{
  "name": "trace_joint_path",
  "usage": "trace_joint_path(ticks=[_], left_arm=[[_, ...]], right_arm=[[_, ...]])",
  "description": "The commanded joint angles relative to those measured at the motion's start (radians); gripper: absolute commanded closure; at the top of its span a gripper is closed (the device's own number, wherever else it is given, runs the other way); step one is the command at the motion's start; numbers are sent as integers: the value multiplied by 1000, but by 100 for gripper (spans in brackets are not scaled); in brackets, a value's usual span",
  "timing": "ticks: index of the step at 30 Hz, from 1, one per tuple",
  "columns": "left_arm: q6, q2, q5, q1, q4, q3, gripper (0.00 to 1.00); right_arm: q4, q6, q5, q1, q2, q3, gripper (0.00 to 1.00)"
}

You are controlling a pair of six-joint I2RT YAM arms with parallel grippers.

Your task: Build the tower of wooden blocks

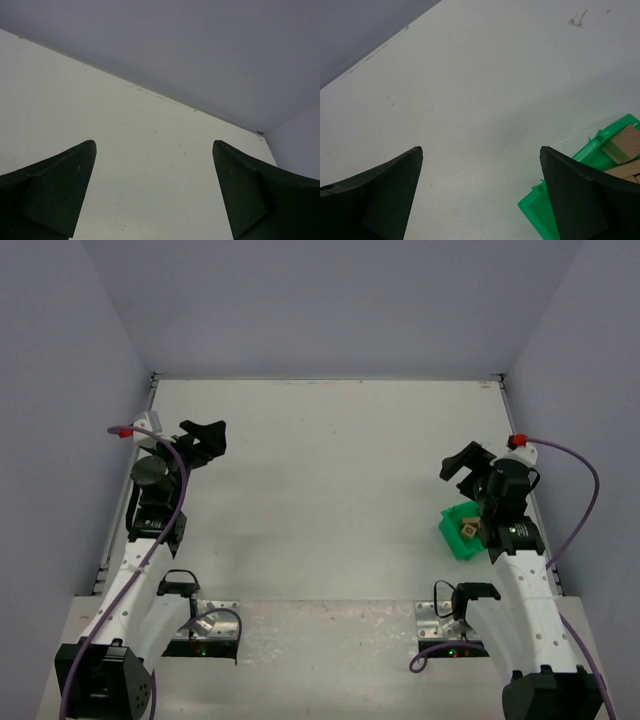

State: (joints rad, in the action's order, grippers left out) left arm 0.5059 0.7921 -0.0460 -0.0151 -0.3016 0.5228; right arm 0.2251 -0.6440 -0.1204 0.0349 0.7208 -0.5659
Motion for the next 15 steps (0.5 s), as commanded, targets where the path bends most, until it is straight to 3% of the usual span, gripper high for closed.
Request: trace_joint_path(ticks=[1,11,15], left_arm=[[8,-12,-2,-8,-27,13,0],[5,-16,19,-8,-4,22,0],[5,-18,20,-7,4,24,0]], right_arm=[[10,-15,-5,-3,-11,-57,1],[104,-67,-64,-3,7,-95,1],[152,-52,-3,-3,19,-107,1]])
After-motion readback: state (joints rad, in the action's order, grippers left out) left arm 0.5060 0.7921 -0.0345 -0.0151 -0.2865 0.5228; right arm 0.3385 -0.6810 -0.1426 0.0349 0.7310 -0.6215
